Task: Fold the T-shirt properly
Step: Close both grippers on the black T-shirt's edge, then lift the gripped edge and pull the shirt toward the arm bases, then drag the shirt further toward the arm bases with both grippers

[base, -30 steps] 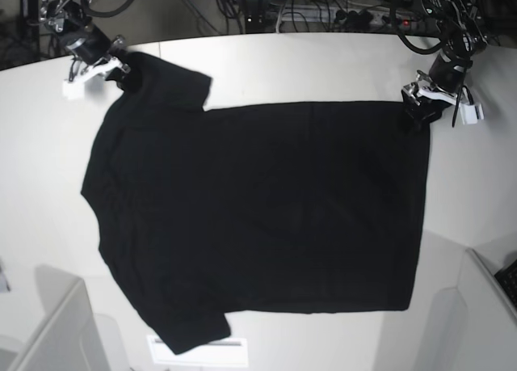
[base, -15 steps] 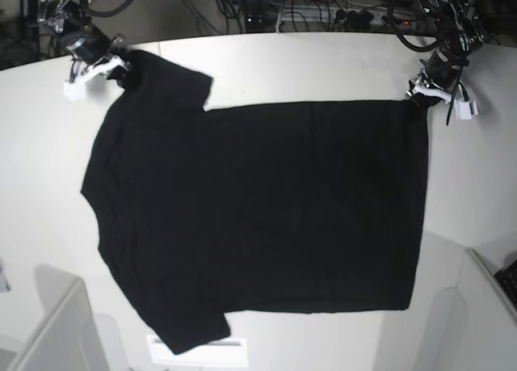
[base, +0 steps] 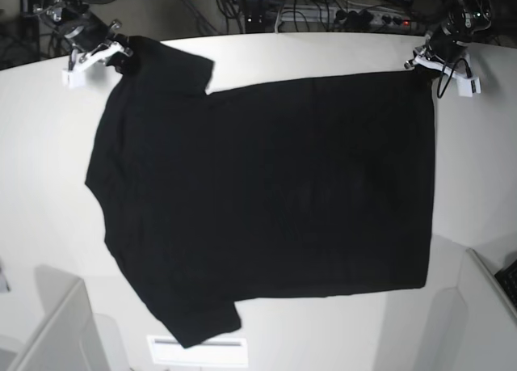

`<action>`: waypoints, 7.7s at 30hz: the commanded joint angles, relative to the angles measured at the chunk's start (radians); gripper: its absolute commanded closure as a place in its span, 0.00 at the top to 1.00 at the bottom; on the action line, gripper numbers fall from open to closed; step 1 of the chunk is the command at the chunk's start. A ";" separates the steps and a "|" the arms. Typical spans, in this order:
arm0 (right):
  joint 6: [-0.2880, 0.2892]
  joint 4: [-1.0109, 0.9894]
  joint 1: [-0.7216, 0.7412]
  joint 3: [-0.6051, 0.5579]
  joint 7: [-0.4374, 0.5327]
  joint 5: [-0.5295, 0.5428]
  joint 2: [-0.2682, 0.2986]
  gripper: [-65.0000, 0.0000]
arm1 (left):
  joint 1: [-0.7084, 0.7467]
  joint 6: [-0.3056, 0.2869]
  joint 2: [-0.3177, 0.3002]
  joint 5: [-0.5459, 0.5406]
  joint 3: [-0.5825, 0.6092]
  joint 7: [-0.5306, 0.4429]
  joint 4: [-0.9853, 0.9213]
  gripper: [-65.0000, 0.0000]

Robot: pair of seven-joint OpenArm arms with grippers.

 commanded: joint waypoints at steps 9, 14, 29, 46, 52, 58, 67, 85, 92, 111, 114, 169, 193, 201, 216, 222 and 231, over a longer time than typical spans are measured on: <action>-0.007 0.106 -0.082 0.004 -0.022 -0.027 0.004 0.00 | 0.075 -0.006 -0.012 -0.012 -0.008 -0.015 0.071 0.00; -0.007 0.165 -0.086 0.004 -0.023 -0.027 0.004 0.00 | 0.101 -0.001 -0.007 -0.012 -0.008 -0.015 0.139 0.00; -0.016 0.265 0.079 0.006 -0.157 -0.028 0.008 0.00 | 0.026 0.096 -0.001 -0.021 -0.003 -0.011 0.202 0.00; -0.099 0.262 0.303 0.006 -0.301 -0.028 0.004 0.00 | -0.080 0.180 -0.001 -0.023 -0.002 -0.011 0.200 0.00; -0.099 0.233 0.363 0.004 -0.307 -0.030 0.008 0.00 | -0.114 0.183 0.000 -0.023 -0.002 -0.011 0.199 0.00; -0.099 0.167 0.412 0.000 -0.307 -0.030 0.009 0.00 | -0.139 0.183 0.000 -0.023 -0.008 -0.011 0.196 0.00; -0.101 0.090 0.498 0.003 -0.307 -0.031 0.009 0.00 | -0.171 0.238 0.000 -0.023 -0.008 -0.011 0.192 0.00; -0.178 -0.023 0.639 -0.008 -0.305 -0.031 0.004 0.00 | -0.231 0.312 -0.006 -0.014 -0.002 -0.011 0.140 0.00; -0.181 -0.023 0.674 -0.080 -0.302 -0.031 0.009 0.00 | -0.244 0.312 -0.009 -0.014 0.000 -0.011 0.130 0.00; -0.179 -0.152 0.849 -0.152 -0.290 -0.186 0.003 0.00 | -0.309 0.381 -0.059 -0.012 0.103 -0.011 0.103 0.00; -0.178 -0.152 0.852 -0.149 -0.255 -0.191 0.008 0.00 | -0.330 0.381 -0.059 -0.012 0.104 -0.011 0.077 0.00; -0.569 0.242 0.455 -0.060 0.003 -0.185 -0.108 0.52 | -0.235 0.373 -0.038 -0.023 -0.071 -0.014 0.134 0.90; -0.567 -0.002 0.409 -0.031 0.221 -0.183 -0.158 0.56 | -0.406 0.251 -0.024 -0.014 -0.089 -0.012 -0.229 0.90; -0.567 -0.088 0.482 -0.029 0.224 -0.189 -0.152 0.56 | -0.404 0.251 -0.026 -0.012 -0.012 -0.018 -0.234 0.81; -0.564 -0.171 0.528 0.023 0.224 -0.188 -0.112 0.50 | -0.406 0.252 -0.026 -0.012 -0.008 -0.015 -0.234 0.29; -0.518 -0.171 0.531 0.024 0.224 -0.189 -0.109 0.19 | -0.404 0.252 -0.040 -0.012 -0.008 -0.014 -0.234 0.00; -0.438 -0.194 0.537 0.027 0.221 -0.189 -0.058 0.00 | -0.393 0.249 -0.133 -0.012 0.052 0.019 -0.229 0.00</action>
